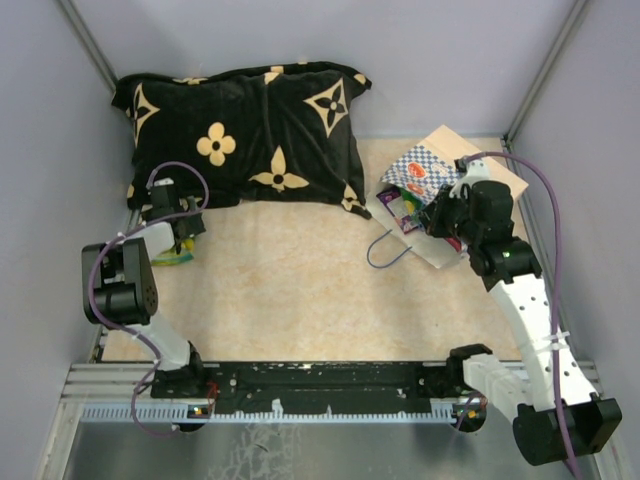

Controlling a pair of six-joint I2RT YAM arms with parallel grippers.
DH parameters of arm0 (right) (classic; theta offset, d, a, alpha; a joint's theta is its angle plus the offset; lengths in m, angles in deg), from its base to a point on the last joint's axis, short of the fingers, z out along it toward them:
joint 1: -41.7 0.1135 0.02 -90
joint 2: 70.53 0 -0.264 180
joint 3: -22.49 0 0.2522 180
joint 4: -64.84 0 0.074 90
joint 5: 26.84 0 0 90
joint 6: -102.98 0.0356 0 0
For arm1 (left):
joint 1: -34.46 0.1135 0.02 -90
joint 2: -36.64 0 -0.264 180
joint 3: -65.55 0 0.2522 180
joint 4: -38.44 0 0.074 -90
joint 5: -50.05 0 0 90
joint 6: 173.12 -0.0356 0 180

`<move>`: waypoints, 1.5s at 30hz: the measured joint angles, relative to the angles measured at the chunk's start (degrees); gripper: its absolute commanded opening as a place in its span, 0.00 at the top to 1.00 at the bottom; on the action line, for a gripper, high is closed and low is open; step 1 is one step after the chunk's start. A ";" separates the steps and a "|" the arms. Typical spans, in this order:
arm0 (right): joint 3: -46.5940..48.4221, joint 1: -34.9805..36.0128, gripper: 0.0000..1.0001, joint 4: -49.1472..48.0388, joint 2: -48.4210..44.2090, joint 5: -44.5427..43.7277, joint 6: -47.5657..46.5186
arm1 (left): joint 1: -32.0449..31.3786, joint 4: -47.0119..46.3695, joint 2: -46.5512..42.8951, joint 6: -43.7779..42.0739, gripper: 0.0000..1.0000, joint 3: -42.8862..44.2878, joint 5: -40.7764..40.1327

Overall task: Take the snacks out of the paper bag
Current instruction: Place the snack at the center of the board, then take out the snack from the paper bag.

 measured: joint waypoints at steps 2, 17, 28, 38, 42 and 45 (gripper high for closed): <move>-0.52 0.02 1.00 -0.37 0.13 0.44 0.13 | 1.33 -1.38 -0.02 -0.70 0.04 -0.55 0.66; -0.70 1.60 1.00 -2.12 3.06 0.59 0.52 | -2.95 -4.76 -14.10 -5.31 0.00 -8.22 -3.06; 0.31 2.23 1.00 -3.10 4.61 -1.38 0.90 | -26.32 -3.96 -37.11 21.09 0.00 -7.08 4.31; 2.62 2.34 1.00 -2.08 4.48 -3.30 0.92 | -37.40 -35.43 -22.82 48.96 0.00 -25.99 27.21; 2.93 2.58 1.00 -1.11 4.42 -4.31 0.90 | -42.36 -49.33 -10.21 55.67 0.00 -23.47 30.12; 3.48 2.60 1.00 -0.48 4.17 -4.81 0.85 | -45.48 -58.07 -0.15 60.98 0.00 -18.67 30.71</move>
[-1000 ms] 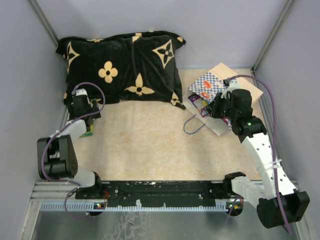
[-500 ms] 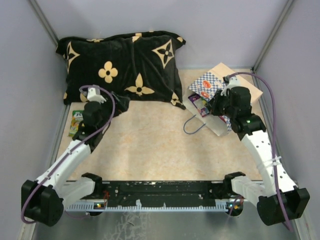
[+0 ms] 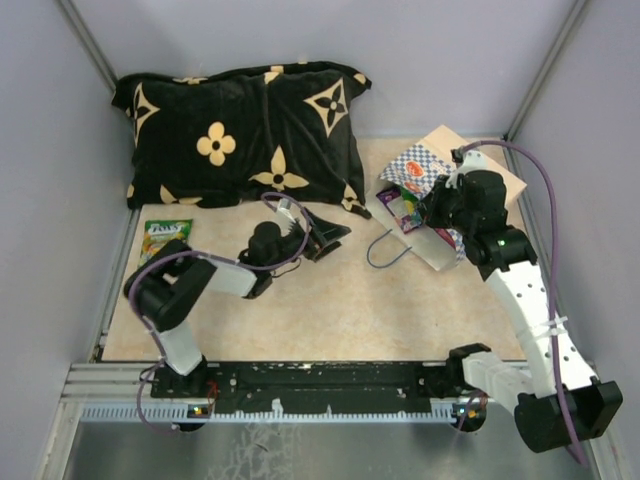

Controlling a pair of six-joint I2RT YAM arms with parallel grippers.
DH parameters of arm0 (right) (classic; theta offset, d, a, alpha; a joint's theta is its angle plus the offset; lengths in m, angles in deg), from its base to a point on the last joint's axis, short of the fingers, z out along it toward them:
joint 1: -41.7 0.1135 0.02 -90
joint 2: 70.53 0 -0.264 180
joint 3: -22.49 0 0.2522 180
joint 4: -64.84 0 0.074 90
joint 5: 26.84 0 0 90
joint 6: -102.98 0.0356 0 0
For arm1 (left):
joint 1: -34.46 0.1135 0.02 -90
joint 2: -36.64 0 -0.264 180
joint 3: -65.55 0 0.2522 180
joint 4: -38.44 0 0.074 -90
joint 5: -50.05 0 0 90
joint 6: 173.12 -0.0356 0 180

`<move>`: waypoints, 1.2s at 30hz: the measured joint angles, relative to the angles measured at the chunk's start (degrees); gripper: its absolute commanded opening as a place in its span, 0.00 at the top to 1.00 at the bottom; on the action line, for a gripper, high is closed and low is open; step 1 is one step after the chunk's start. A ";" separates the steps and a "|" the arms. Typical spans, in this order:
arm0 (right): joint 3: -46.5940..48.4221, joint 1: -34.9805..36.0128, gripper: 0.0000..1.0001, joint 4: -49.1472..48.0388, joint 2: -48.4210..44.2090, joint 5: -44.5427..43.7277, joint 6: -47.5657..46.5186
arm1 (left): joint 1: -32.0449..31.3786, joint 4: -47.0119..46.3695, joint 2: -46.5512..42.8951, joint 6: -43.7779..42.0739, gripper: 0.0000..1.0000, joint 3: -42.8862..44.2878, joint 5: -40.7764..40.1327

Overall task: Take the snacks out of the paper bag
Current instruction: Take out the snack from the paper bag.

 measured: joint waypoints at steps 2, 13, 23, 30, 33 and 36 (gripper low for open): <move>0.33 0.00 1.00 0.44 -0.26 -0.37 -0.02 | -1.53 -4.22 6.21 3.85 0.02 4.09 0.09; 0.52 0.00 1.00 2.75 -1.77 -1.73 -0.87 | -8.20 -1.38 26.32 12.17 0.11 27.82 -6.38; 0.52 0.00 1.00 3.48 -2.89 -2.54 -1.05 | -10.34 9.11 36.02 11.58 0.25 45.81 -12.98; 0.52 0.00 1.00 4.31 -3.23 -2.62 -1.05 | -11.91 16.61 42.34 10.80 0.27 52.57 -16.39; 0.52 0.00 1.00 4.48 -3.85 -2.73 -1.09 | -12.70 18.23 44.39 10.19 0.28 56.41 -17.22; 0.52 0.00 1.00 4.70 -4.57 -3.08 -1.62 | -13.31 20.59 46.45 9.33 0.30 60.78 -17.77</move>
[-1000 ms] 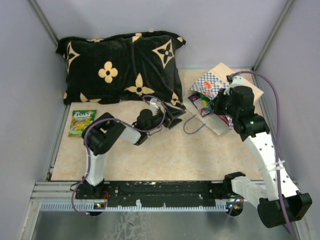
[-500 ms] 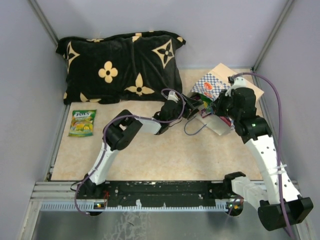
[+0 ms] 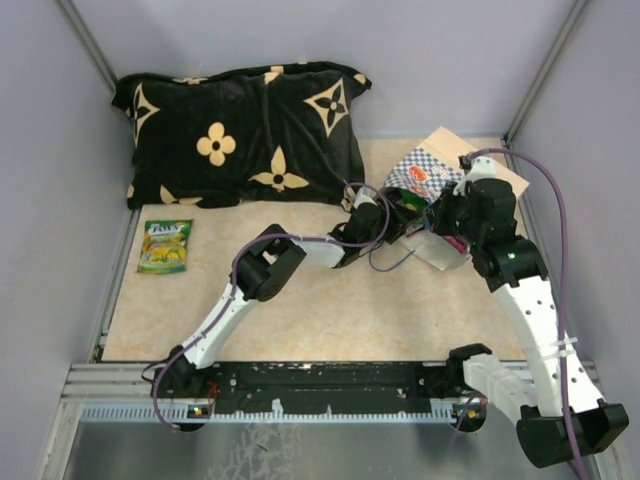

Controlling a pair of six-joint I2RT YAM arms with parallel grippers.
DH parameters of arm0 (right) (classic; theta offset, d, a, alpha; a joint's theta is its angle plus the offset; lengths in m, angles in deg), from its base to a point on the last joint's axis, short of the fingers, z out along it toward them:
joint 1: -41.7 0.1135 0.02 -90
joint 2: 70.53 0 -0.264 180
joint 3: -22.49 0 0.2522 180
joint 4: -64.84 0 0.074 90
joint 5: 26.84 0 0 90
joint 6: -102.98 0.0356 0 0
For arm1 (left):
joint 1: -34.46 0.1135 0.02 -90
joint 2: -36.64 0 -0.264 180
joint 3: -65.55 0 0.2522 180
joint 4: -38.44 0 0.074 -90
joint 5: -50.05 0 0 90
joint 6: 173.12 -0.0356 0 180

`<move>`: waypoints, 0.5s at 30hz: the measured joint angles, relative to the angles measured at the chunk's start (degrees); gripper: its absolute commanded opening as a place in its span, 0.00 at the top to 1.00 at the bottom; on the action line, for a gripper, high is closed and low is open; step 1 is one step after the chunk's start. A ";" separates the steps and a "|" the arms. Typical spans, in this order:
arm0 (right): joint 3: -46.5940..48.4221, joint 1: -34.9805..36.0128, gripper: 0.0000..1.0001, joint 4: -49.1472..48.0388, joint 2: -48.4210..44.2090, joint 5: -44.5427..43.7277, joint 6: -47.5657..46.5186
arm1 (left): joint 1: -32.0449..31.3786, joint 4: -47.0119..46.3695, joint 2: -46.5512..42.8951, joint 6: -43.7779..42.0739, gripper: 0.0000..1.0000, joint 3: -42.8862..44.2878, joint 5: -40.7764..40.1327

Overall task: Take the snacks out of the paper bag
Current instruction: Take out the snack from the paper bag.

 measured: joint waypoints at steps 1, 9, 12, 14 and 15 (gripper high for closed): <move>0.00 0.00 1.00 0.15 -0.15 -0.22 -0.26 | -0.13 0.31 0.61 -0.17 0.31 1.07 -0.13; 0.00 0.00 1.00 1.11 -0.74 -0.83 -0.98 | -0.70 4.33 3.67 -1.27 0.35 7.52 -1.29; 0.00 0.00 1.00 1.09 -0.74 -0.81 -0.98 | -0.83 5.03 3.69 -1.51 0.36 7.78 -1.79; -0.02 0.00 1.00 1.09 -0.74 -0.81 -0.98 | -0.87 5.09 3.69 -1.70 0.35 7.78 -2.05; -0.02 0.00 1.00 1.07 -0.74 -0.81 -0.98 | -0.87 5.07 3.69 -1.73 0.34 7.78 -2.10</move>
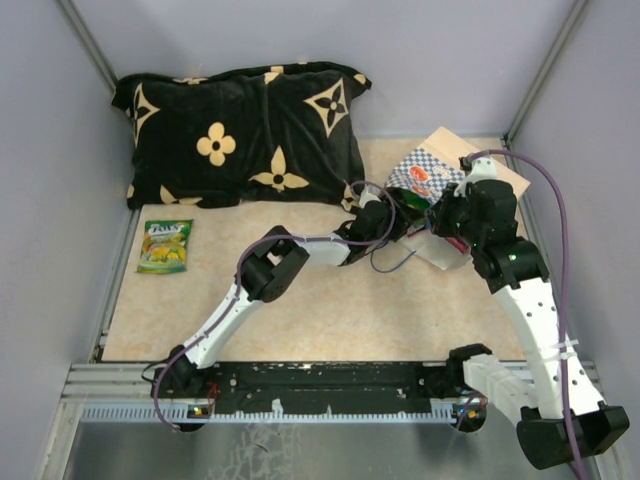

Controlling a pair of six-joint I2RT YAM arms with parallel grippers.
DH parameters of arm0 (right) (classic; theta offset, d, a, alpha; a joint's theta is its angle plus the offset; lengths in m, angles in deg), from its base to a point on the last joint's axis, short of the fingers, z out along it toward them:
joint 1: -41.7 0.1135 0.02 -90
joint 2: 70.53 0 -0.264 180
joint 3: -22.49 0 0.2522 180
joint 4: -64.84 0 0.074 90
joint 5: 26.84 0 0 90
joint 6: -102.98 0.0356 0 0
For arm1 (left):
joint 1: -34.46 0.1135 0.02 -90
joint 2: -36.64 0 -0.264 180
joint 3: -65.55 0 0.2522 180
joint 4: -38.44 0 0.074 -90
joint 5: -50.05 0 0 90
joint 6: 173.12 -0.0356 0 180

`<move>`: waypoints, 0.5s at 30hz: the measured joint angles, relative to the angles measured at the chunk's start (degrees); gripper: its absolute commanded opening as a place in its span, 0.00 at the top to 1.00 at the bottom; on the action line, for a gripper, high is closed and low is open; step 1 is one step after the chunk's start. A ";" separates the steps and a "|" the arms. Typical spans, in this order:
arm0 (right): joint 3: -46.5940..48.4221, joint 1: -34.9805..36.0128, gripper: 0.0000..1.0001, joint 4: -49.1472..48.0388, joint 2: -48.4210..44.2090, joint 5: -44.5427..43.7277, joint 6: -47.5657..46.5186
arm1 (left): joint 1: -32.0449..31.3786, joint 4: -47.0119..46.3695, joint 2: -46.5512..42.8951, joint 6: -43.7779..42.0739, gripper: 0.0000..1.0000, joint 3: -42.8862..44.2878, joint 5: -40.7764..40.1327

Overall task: Take the snacks out of the paper bag
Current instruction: Take out the snack from the paper bag.

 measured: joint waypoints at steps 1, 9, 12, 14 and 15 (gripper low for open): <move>0.00 0.00 1.00 0.00 0.00 0.02 0.00 | -0.02 -0.11 0.00 0.00 0.33 -0.11 -0.09; -0.04 0.00 1.00 -0.04 -0.09 0.04 0.00 | -0.11 -5.66 -4.24 0.44 0.33 -9.44 -2.82; -0.11 0.00 1.00 -0.07 -0.31 0.07 0.02 | -0.11 -7.56 -4.98 0.92 0.37 -11.67 -3.78; -0.35 0.00 1.00 -0.15 -0.52 0.07 0.02 | -0.11 -8.59 -5.07 1.36 0.40 -12.57 -4.17; -0.46 0.00 1.00 -0.07 -0.66 0.07 0.02 | -0.11 -9.16 -5.07 1.60 0.41 -12.98 -4.37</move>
